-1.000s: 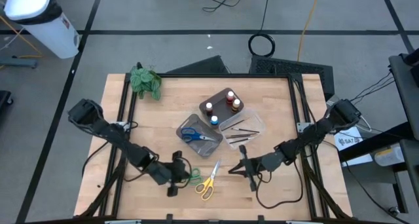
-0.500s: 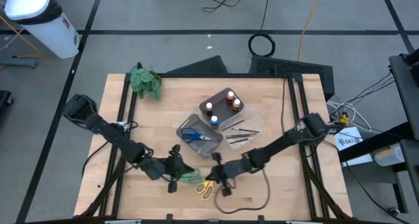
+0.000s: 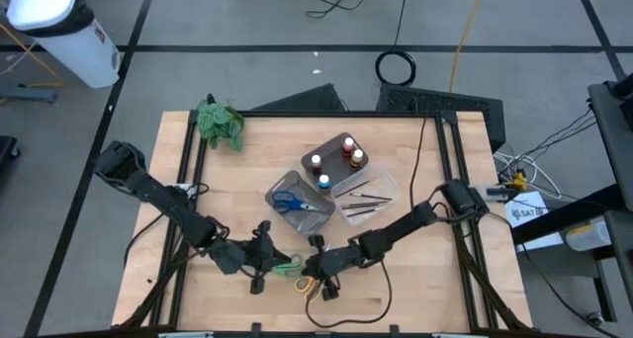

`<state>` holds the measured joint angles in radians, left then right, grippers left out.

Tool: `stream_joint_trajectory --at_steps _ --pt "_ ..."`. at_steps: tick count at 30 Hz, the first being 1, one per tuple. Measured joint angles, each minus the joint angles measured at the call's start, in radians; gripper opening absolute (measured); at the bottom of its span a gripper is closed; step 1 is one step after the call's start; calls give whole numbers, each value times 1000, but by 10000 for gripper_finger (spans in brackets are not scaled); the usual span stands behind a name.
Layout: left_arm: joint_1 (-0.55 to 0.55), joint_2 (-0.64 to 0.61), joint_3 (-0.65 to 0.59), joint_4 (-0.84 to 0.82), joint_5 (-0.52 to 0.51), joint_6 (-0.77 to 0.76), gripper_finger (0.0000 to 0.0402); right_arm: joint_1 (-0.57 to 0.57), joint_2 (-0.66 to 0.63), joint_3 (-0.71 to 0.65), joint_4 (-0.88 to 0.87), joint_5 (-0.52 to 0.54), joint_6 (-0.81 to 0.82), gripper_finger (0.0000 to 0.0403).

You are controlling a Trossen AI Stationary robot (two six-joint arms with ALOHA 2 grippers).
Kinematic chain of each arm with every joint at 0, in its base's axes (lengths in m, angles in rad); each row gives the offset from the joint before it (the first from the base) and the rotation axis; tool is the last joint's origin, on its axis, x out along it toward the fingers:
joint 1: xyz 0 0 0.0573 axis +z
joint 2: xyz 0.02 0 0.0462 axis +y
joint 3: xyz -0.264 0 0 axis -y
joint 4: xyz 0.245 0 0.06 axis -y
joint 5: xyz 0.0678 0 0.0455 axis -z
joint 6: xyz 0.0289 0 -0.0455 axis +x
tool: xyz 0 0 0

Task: Pick & Place Paint Supplies
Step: Put the green scissors into the bottom black bin

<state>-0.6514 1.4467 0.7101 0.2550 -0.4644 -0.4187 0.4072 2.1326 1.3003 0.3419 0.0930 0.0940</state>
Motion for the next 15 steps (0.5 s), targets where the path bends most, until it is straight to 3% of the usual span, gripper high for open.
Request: stream_joint_trajectory --at_steps 9,15 --pt "0 0 0 -7 2 -32 26 5 0 -1 -97 16 -1 0" --pt "-6 0 0 -56 62 -96 26 12 -4 -1 -109 15 -2 0"
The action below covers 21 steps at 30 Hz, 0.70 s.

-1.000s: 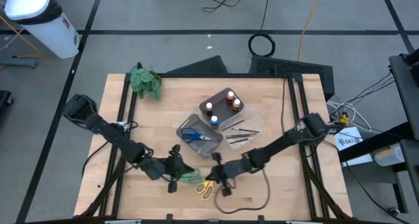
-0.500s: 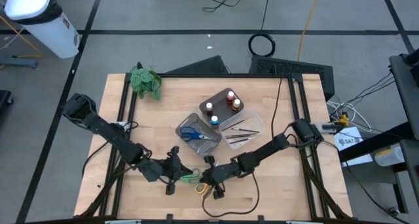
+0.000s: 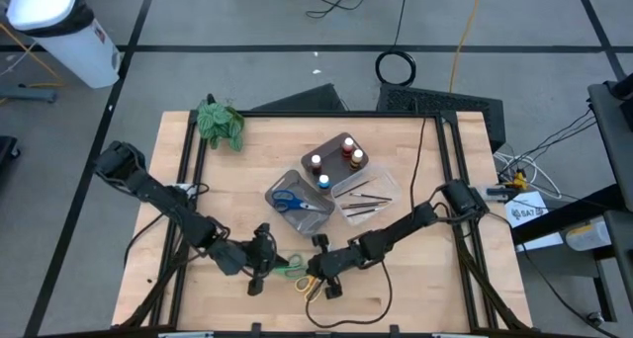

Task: Pick & Place Paint Supplies
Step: Put the green scissors into the bottom black bin

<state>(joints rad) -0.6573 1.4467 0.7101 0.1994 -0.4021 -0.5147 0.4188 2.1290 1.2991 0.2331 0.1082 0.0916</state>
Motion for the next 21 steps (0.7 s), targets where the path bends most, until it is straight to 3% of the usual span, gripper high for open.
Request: stream_joint_trajectory --at_steps 15,21 --pt "-132 102 0 -374 9 -350 26 28 -41 -1 48 -3 -26 0" --pt "-127 183 0 -374 32 -386 26 24 -43 -1 46 -1 -26 0"
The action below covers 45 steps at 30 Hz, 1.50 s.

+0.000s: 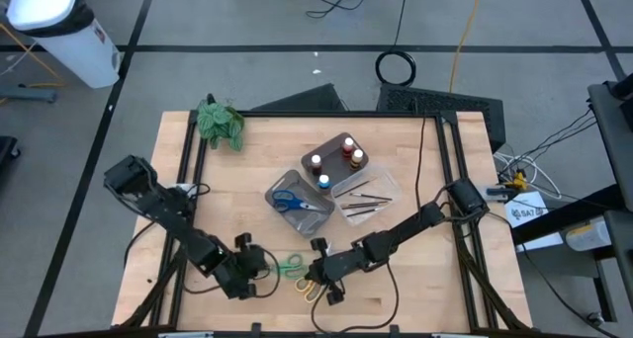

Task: Pick & Place Paint Supplies
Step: Put the green scissors into the bottom black bin

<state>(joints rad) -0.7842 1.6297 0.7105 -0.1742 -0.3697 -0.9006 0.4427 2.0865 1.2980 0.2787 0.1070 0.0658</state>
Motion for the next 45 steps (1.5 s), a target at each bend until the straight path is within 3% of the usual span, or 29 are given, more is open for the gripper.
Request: stream_joint_trajectory --at_steps 7,15,19,25,29,32,35,45 --pt "14 116 7 86 49 -29 26 0 0 0 1 -3 0 0" --pt "18 181 2 298 72 76 26 0 0 0 -10 -4 13 12" --pt "25 182 3 292 69 60 26 7 0 0 -37 -10 -12 54" --pt "44 182 3 277 57 43 7 38 0 0 -90 -84 -78 150" --pt "53 181 1 277 53 28 12 54 0 0 -126 -77 -131 206" --pt "53 181 0 277 52 34 7 58 0 0 -157 -4 -138 229" --pt "53 181 0 278 52 34 7 57 0 1 -174 76 -137 236" --pt "53 181 -1 278 51 34 10 20 -1 1 -207 19 -51 201"
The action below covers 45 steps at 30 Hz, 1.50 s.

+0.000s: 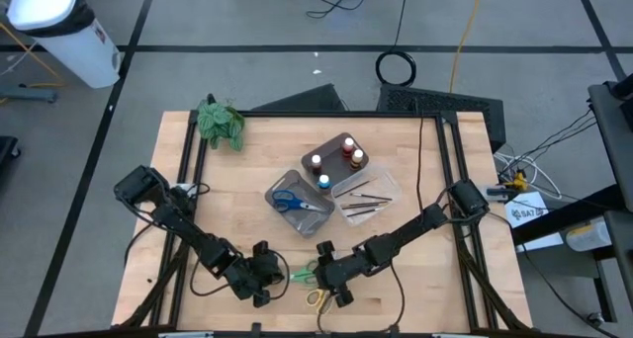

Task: Pick & Place Paint Supplies
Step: Put the green scissors into the bottom black bin

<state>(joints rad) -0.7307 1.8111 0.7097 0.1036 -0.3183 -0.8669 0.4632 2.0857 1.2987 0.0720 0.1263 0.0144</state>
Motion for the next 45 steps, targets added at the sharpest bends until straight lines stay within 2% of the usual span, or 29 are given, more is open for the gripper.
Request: stream_joint_trajectory --at_steps 8,16,22,27,33,38,45 --pt "1 0 0 0 0 0 7 -19 2 -1 60 -23 61 187" --pt "1 0 0 0 -1 8 5 -59 2 -1 19 -26 141 187" --pt "1 0 0 0 -4 0 12 -62 11 4 -87 -19 78 167" --pt "1 0 0 0 -6 3 9 -45 -13 -1 -55 -50 51 145" --pt "2 0 0 -2 -6 -9 5 -17 -72 -3 -43 -53 26 139" --pt "6 1 0 -2 -18 -34 13 17 -54 -3 -43 -53 -13 140" --pt "11 13 -1 9 -46 -72 9 11 -26 -2 -37 -22 -19 127"
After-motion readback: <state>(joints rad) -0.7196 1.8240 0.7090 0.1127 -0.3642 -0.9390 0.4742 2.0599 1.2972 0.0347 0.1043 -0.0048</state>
